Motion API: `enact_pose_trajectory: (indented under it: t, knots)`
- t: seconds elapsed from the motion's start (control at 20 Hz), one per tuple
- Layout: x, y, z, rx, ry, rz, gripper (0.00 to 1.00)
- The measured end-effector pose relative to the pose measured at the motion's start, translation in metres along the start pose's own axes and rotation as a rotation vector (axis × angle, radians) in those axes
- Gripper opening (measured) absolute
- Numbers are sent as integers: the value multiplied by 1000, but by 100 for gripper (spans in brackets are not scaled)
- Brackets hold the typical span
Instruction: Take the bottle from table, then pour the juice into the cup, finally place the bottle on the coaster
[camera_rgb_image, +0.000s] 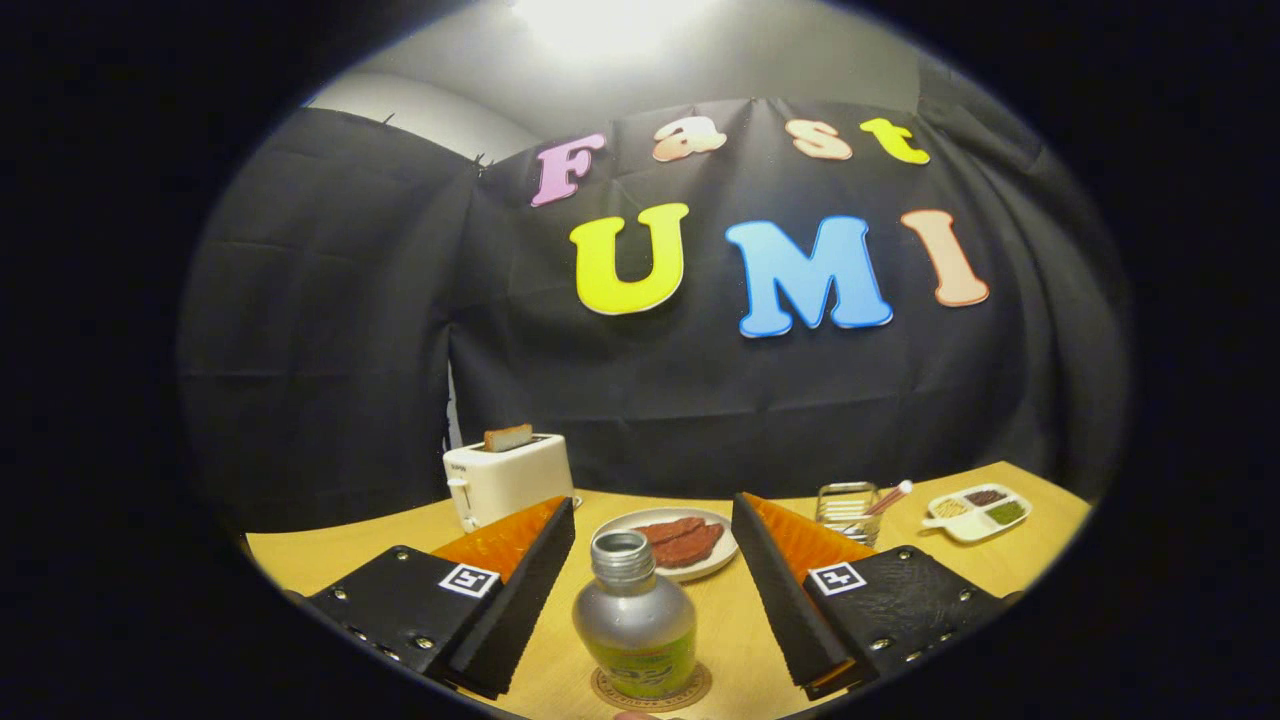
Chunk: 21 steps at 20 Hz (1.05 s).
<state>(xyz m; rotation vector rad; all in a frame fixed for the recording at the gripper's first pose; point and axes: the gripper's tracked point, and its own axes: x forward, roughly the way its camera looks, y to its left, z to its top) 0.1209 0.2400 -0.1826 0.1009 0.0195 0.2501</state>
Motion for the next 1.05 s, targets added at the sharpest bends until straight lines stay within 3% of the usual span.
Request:
enact_pose_trajectory:
  t: [0.25, 0.45, 0.65, 1.05]
  knots:
    - [-23, -39, 79, -177, -43, -100, 97]
    - [-39, -52, 123, -121, -41, -107, 96]
    - [-52, -76, 168, -117, -66, -169, 96]
    - [-75, -91, 185, -123, -101, -174, 96]
